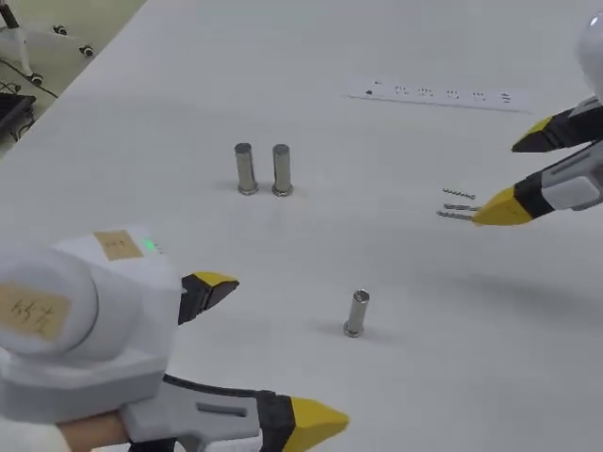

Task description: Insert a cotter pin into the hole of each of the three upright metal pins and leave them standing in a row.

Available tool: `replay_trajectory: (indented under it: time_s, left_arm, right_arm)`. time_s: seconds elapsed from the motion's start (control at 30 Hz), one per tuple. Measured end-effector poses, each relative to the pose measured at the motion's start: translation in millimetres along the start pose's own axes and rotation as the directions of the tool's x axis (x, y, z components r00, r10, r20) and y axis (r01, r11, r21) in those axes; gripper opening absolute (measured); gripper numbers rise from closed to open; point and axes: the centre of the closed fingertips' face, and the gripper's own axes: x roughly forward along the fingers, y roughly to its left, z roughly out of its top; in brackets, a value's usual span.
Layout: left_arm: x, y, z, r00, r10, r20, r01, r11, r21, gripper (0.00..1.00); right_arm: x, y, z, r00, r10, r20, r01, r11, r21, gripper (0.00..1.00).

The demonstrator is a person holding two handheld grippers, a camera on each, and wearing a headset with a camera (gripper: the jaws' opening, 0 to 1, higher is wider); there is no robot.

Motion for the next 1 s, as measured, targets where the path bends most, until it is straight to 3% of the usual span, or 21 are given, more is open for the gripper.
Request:
replay_trajectory:
  time_s: [0.27, 0.43, 0.57, 0.7, 1.0]
  left_arm:
    - [3.6, -1.5, -1.1, 1.0, -0.004, -0.004, 0.004, 1.0, -0.004, 0.93]
    - [4.5, -2.1, -2.6, 1.0, -0.003, -0.005, 0.003, 1.0, -0.014, 0.93]
    - [4.5, -3.2, -2.7, 1.0, -0.003, -0.003, 0.003, 1.0, -0.018, 0.93]
    - [4.6, -0.8, -1.2, 0.9999, 0.011, 0.005, -0.011, 1.0, -0.023, 0.93]
    - [4.9, 0.3, -0.2, 0.9999, 0.014, 0.008, -0.014, 1.0, -0.026, 0.91]
  right_arm:
    - [27.9, -25.0, -4.2, 0.9976, 0.04, -0.056, -0.038, 0.999, 0.033, 0.54]
    - [42.1, -37.4, -4.3, 0.9967, 0.02, -0.079, -0.02, 1.0, 0.011, 0.44]
    - [51.1, -39.0, -7.4, 0.9938, 0.046, -0.101, -0.044, 0.999, 0.019, 0.39]
    - [58.1, -38.8, -14.6, 0.9861, 0.08, -0.146, -0.078, 0.997, 0.02, 0.27]
    - [71.4, -48.9, -22.1, 0.978, 0.089, -0.189, -0.084, 0.996, 0.036, 0.19]
